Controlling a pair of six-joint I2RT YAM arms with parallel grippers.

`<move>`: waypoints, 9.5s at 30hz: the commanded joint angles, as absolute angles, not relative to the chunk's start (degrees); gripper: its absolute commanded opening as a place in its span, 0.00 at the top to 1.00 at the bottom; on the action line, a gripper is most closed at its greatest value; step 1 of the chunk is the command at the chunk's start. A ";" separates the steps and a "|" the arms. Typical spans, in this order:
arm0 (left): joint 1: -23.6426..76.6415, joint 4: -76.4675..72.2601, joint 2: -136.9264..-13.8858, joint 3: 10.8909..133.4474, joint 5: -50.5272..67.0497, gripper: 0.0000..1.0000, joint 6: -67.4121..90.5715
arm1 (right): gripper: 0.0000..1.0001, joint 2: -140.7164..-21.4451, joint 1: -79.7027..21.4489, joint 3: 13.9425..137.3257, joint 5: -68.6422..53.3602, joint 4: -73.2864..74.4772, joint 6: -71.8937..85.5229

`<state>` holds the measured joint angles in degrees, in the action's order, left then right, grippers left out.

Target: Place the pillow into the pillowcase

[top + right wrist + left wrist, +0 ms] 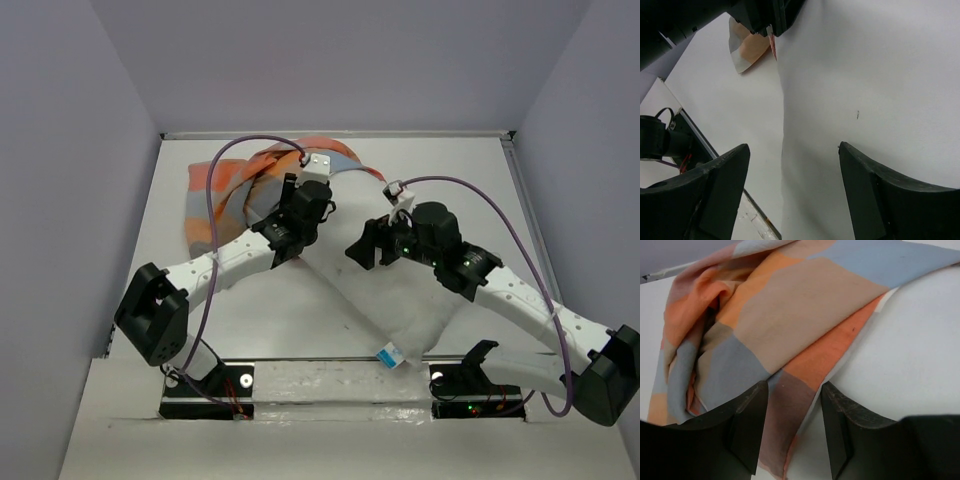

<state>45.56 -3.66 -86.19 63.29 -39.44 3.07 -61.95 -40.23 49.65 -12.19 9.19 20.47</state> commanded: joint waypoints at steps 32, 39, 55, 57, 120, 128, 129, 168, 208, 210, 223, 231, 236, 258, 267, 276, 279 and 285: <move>49.12 -11.24 -69.25 59.58 -0.38 1.00 23.46 | 1.00 -67.01 -46.67 52.13 12.72 -26.00 24.52; 57.03 -9.93 -70.67 74.78 5.72 1.00 24.96 | 1.00 -74.84 -46.67 47.55 14.15 -33.29 28.89; 52.74 -0.56 -50.63 51.11 -8.14 0.01 33.61 | 1.00 -69.01 -46.67 33.94 14.58 -28.75 32.96; 52.65 10.16 -49.22 55.09 -20.52 0.01 31.91 | 1.00 -65.75 -46.67 33.31 14.33 -25.25 32.43; 54.82 17.84 -77.79 82.36 -29.95 0.16 21.27 | 0.37 -52.85 -47.20 42.18 -2.30 9.01 24.96; 60.12 21.97 -88.14 91.13 -33.30 0.17 11.53 | 0.58 -37.55 -47.20 50.19 17.03 26.98 24.34; 60.12 22.76 -90.59 91.75 -33.57 0.17 10.30 | 0.83 -36.83 -47.20 49.84 20.71 27.42 24.69; 54.40 18.10 -98.61 93.25 -17.41 0.32 7.38 | 0.42 -41.49 -43.95 41.31 16.96 14.76 28.04; 50.10 1.50 -92.99 86.66 -4.06 1.00 16.42 | 0.74 -65.15 -30.59 44.16 -31.50 -0.91 16.07; 50.01 -1.91 -92.20 84.91 -0.20 1.00 18.36 | 1.00 -62.24 -30.59 41.67 -32.78 -6.91 20.73; 51.50 -14.76 -77.97 72.95 9.49 1.00 37.00 | 1.00 -65.73 -30.59 35.95 -16.29 -49.64 31.82; 55.55 -14.59 -74.09 72.25 12.21 1.00 41.74 | 1.00 -86.03 -29.53 38.41 -6.95 -63.09 38.75; 55.28 -10.04 -76.10 75.66 8.10 1.00 39.73 | 1.00 -83.96 -30.06 32.09 -9.05 -67.08 44.56; 55.01 -0.09 -82.88 76.73 -10.18 0.18 27.86 | 0.93 -81.74 -14.86 47.55 -16.09 -28.68 40.25; 58.97 7.46 -61.55 47.86 -34.17 0.17 33.48 | 0.27 -69.98 -14.85 57.58 -11.42 3.33 24.79; 59.24 -2.75 -63.09 36.23 -41.58 0.23 32.12 | 0.29 -58.29 -30.92 48.70 -5.90 12.39 20.65; 59.06 -12.44 -66.25 35.16 -39.64 0.23 25.61 | 0.27 -56.52 -34.97 46.50 -4.84 13.09 20.57; 56.79 -19.93 -73.46 38.58 -35.79 0.23 17.42 | 0.25 -57.04 -41.91 45.61 -0.37 13.27 20.04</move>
